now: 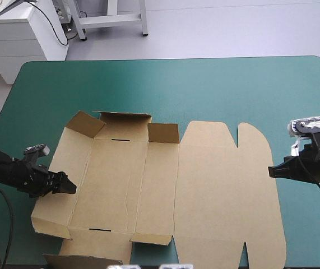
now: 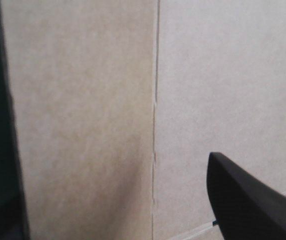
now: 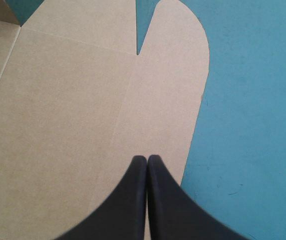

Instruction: Fold the box

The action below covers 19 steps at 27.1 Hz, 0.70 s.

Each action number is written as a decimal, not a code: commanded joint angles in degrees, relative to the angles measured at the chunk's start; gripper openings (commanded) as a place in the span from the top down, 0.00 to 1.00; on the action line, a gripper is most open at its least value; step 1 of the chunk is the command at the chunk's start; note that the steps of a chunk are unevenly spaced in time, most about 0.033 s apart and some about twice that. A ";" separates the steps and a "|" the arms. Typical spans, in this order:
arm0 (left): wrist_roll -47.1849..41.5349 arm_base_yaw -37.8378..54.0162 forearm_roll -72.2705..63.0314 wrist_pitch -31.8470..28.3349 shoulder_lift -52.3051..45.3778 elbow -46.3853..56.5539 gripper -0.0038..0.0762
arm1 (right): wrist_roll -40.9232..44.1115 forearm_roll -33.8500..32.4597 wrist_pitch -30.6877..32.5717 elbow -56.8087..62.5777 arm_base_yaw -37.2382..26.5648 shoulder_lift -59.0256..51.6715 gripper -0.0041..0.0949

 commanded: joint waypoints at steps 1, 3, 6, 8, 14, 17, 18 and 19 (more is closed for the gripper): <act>-0.90 -1.60 -2.56 5.71 -1.41 -1.00 0.31 | -0.48 1.06 -2.46 -1.50 -0.47 -0.56 0.98; -1.85 -1.62 -2.37 5.71 -1.41 -1.00 0.34 | -0.48 1.06 -2.46 -1.50 -0.47 -0.56 0.98; -2.08 -1.62 -2.37 5.71 -1.41 -1.00 0.52 | -0.48 1.06 -2.46 -1.50 -0.47 -0.56 0.98; -2.08 -1.62 -2.37 5.71 -1.41 -1.00 0.71 | -0.48 1.06 -2.46 -1.50 -0.47 -0.56 0.98; -2.08 -1.62 -2.17 5.71 -1.41 -1.00 0.96 | -0.48 1.06 -2.46 -1.50 -0.47 -0.56 0.98; -0.96 -1.62 -2.17 5.17 -1.41 -1.36 0.96 | -0.48 1.06 -2.46 -1.50 -0.47 -0.56 0.98; 0.38 -1.62 -2.17 5.12 -1.41 -1.84 0.96 | -0.48 1.06 -2.46 -1.50 -0.47 -0.56 0.98; 2.11 -1.72 -2.17 5.12 -1.41 -2.59 0.96 | -0.48 1.06 -2.46 -1.50 -0.47 -0.56 0.98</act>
